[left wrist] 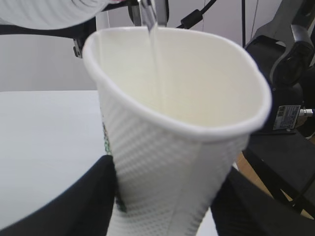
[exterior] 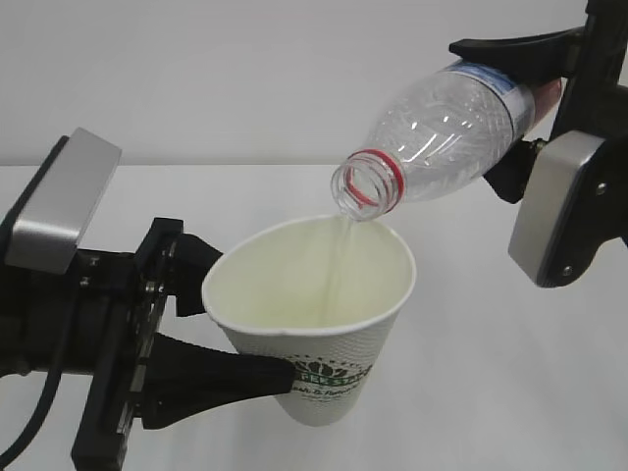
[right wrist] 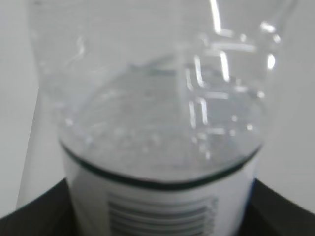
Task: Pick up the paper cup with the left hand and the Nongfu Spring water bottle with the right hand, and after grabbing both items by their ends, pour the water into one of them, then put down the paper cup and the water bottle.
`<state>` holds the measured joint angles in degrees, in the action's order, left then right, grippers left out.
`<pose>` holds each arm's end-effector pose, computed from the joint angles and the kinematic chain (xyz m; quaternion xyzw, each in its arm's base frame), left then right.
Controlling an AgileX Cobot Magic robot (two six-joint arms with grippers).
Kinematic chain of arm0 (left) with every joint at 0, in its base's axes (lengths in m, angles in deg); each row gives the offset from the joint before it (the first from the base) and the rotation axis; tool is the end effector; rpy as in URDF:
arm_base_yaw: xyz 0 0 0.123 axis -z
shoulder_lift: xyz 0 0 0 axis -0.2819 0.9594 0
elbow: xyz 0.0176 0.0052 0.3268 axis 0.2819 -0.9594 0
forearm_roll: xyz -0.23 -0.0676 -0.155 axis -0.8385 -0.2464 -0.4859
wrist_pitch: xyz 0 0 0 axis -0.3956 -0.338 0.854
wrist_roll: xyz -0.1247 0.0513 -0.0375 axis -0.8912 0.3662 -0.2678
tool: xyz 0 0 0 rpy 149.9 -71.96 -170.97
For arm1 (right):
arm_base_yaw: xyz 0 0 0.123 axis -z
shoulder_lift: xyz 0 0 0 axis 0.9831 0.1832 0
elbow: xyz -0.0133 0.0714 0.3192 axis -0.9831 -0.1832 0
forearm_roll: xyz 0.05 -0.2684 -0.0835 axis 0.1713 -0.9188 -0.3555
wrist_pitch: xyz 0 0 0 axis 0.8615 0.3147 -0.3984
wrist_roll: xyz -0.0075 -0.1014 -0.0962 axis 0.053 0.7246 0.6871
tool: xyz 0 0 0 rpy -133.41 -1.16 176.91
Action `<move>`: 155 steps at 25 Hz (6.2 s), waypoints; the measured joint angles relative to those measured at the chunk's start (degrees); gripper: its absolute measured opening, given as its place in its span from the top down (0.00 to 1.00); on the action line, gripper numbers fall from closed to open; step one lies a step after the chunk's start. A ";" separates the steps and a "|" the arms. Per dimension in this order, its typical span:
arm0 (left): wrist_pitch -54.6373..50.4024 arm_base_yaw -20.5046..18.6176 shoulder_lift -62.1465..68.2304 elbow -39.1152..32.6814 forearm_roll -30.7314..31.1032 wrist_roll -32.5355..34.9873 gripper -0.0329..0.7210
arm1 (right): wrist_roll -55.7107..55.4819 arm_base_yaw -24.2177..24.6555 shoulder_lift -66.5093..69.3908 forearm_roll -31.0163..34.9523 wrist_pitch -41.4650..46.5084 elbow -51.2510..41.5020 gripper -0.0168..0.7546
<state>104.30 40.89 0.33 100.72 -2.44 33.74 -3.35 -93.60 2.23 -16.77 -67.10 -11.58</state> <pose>0.2006 -0.2276 0.2190 0.5340 0.5445 -0.4482 0.4664 0.2860 0.1359 0.2954 -0.6448 0.3087 -0.2843 0.6389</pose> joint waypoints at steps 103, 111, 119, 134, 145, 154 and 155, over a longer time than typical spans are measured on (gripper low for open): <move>0.00 1.11 0.00 0.00 -0.47 0.03 0.40 | 1.78 -0.32 0.00 0.43 -2.63 0.00 0.35; 0.00 1.11 0.00 0.00 -0.47 0.03 0.40 | 1.78 -0.32 0.00 0.43 -2.63 0.00 0.35; 0.00 1.11 0.00 0.00 -0.81 0.03 0.40 | 1.81 -0.32 0.00 0.52 -2.63 0.00 0.35; 0.00 1.11 0.00 0.00 -1.17 0.03 0.40 | 2.67 -0.32 0.00 0.52 -2.67 0.00 0.35; 0.00 1.11 0.00 0.00 -1.26 0.03 0.40 | 2.67 -0.32 0.00 0.52 -2.80 0.00 0.35; -0.11 1.11 0.00 0.00 -1.29 0.03 0.40 | 2.67 -0.32 0.00 0.52 -2.80 0.00 0.35; -0.11 1.11 0.00 0.00 -1.39 0.03 0.40 | 2.67 -0.32 0.00 0.52 -2.80 0.00 0.35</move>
<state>104.20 42.00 0.33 100.72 -3.83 33.78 -0.68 -93.91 2.23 -16.26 -69.89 -11.58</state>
